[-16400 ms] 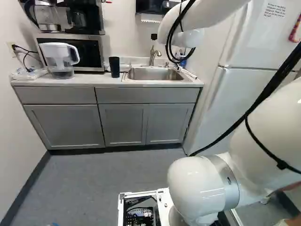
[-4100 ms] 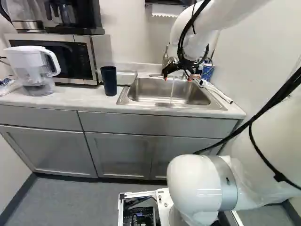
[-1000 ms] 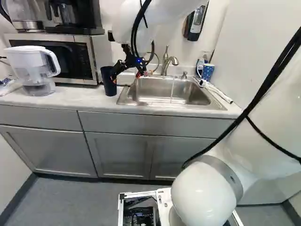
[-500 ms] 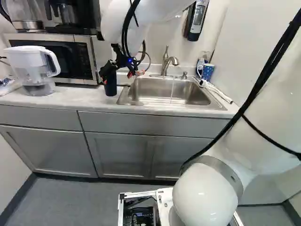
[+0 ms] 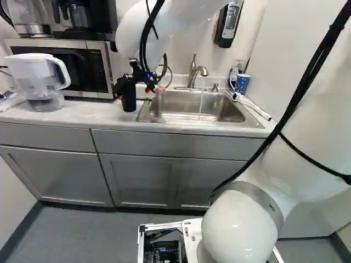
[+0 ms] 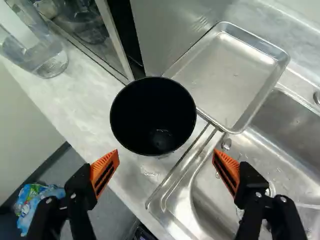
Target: Rinse the cup and place it in the tray
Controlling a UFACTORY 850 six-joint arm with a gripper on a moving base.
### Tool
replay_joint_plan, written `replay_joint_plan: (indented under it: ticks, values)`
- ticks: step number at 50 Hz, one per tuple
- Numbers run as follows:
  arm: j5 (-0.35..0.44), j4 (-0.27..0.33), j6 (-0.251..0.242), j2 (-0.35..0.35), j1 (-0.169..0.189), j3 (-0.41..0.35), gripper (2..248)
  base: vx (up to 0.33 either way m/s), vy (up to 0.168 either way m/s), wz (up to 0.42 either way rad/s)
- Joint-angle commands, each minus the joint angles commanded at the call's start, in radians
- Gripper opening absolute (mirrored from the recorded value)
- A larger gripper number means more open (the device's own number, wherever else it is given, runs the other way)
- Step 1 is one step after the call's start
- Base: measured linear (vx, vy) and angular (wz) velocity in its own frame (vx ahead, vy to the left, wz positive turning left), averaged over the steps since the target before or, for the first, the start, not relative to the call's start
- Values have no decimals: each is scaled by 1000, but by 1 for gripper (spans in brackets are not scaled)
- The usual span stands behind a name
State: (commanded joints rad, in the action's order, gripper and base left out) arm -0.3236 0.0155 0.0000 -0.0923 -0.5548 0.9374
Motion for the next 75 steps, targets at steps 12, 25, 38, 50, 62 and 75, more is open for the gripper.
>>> replay_joint_plan:
  ticks: [12, 25, 38, 50, 62, 75]
  values:
    - [53, 0, 0, 24, -1, -7, 247, 0, 0, 0]
    - [114, 0, 0, 47, -3, -16, 247, 0, 0, 0]
    - [179, 0, 0, 60, -10, -34, 247, 0, 0, 0]
    - [253, 0, 0, 66, -17, -57, 247, 0, 0, 0]
    - [328, 0, 0, 71, -26, -80, 247, 0, 0, 0]
    - [415, 0, 0, 74, -34, -108, 247, 0, 0, 0]
